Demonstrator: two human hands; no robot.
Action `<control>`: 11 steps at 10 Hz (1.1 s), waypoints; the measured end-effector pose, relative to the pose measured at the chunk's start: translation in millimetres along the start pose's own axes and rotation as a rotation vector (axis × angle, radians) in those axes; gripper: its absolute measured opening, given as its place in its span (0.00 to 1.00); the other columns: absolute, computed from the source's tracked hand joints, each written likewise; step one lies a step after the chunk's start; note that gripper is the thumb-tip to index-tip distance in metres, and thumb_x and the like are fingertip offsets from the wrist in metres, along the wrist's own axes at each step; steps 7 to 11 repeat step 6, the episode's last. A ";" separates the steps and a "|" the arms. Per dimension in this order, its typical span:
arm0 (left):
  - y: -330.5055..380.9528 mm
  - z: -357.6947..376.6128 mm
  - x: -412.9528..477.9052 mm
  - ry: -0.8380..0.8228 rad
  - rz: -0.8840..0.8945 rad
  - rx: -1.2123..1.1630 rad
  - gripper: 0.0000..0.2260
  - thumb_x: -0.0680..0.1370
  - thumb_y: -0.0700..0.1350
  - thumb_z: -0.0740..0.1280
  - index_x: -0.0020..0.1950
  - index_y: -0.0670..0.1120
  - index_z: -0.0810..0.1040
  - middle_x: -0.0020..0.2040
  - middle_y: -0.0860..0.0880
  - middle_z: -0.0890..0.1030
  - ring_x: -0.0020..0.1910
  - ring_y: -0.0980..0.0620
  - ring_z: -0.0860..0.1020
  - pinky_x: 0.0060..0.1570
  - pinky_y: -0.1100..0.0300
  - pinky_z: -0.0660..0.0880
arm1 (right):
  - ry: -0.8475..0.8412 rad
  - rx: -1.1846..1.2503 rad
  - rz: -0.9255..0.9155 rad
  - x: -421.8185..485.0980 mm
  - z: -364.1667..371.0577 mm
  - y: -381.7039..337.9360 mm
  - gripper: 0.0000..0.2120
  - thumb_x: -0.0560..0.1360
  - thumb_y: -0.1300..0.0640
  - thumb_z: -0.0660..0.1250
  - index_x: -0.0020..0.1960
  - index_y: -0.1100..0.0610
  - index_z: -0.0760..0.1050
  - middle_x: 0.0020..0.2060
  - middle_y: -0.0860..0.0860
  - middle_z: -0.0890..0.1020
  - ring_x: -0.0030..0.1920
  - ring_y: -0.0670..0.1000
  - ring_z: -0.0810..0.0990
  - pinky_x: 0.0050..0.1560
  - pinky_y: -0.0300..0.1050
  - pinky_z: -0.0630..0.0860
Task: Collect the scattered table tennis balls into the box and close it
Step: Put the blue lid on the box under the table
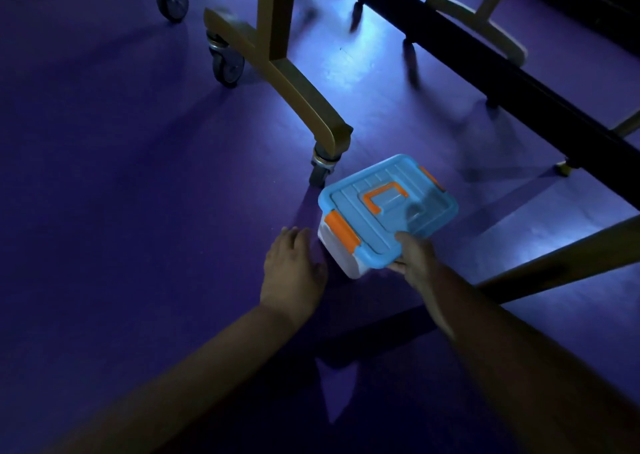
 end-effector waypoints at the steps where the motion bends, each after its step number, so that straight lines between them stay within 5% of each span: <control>1: -4.9 -0.6 2.9 -0.006 -0.012 0.006 0.27 0.77 0.43 0.63 0.73 0.41 0.60 0.73 0.41 0.62 0.74 0.44 0.56 0.72 0.54 0.53 | 0.011 -0.054 -0.002 5.5 -0.7 5.7 0.14 0.77 0.64 0.60 0.61 0.61 0.74 0.50 0.58 0.80 0.38 0.52 0.80 0.21 0.39 0.77; 2: -13.5 1.4 5.4 -0.008 -0.001 0.020 0.27 0.77 0.43 0.62 0.75 0.43 0.59 0.73 0.42 0.63 0.74 0.44 0.57 0.72 0.52 0.54 | 0.032 -0.061 -0.015 5.7 -3.0 9.5 0.14 0.77 0.62 0.62 0.62 0.63 0.73 0.51 0.58 0.79 0.40 0.54 0.80 0.23 0.38 0.78; 3: -23.8 3.5 7.8 -0.040 0.011 0.077 0.28 0.77 0.44 0.61 0.76 0.47 0.56 0.75 0.45 0.60 0.75 0.45 0.54 0.73 0.54 0.52 | 0.223 -0.282 -0.099 12.1 -3.5 14.4 0.29 0.72 0.51 0.69 0.66 0.68 0.68 0.62 0.62 0.75 0.54 0.60 0.78 0.41 0.38 0.78; 4: -34.9 0.8 12.5 -0.047 0.015 0.084 0.28 0.77 0.45 0.62 0.76 0.49 0.56 0.75 0.46 0.60 0.75 0.46 0.55 0.73 0.53 0.52 | 0.491 -0.652 -0.274 3.1 7.4 11.9 0.39 0.72 0.46 0.66 0.72 0.68 0.56 0.70 0.65 0.64 0.70 0.63 0.63 0.67 0.51 0.61; 5: -50.2 -10.3 14.8 -0.029 -0.053 0.048 0.27 0.77 0.44 0.62 0.75 0.49 0.59 0.75 0.45 0.62 0.74 0.45 0.58 0.72 0.51 0.55 | 0.443 -0.884 -0.499 -20.5 39.3 13.2 0.36 0.71 0.48 0.58 0.74 0.65 0.57 0.71 0.65 0.63 0.71 0.64 0.62 0.68 0.55 0.58; 6: -58.8 -27.8 8.6 0.058 -0.151 -0.010 0.25 0.76 0.43 0.62 0.73 0.48 0.63 0.73 0.44 0.65 0.71 0.43 0.62 0.70 0.50 0.59 | 0.260 -1.054 -0.905 -43.0 76.3 20.8 0.25 0.69 0.54 0.57 0.63 0.62 0.74 0.57 0.62 0.78 0.57 0.64 0.75 0.56 0.55 0.70; 11: -58.8 -27.8 8.6 0.058 -0.151 -0.010 0.25 0.76 0.43 0.62 0.73 0.48 0.63 0.73 0.44 0.65 0.71 0.43 0.62 0.70 0.50 0.59 | 0.260 -1.054 -0.905 -43.0 76.3 20.8 0.25 0.69 0.54 0.57 0.63 0.62 0.74 0.57 0.62 0.78 0.57 0.64 0.75 0.56 0.55 0.70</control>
Point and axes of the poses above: each hand's wrist, its own x-axis towards the middle knuckle, its own z-axis out of the palm, y = z × x, the point moved 1 cm from there along x, towards the middle knuckle
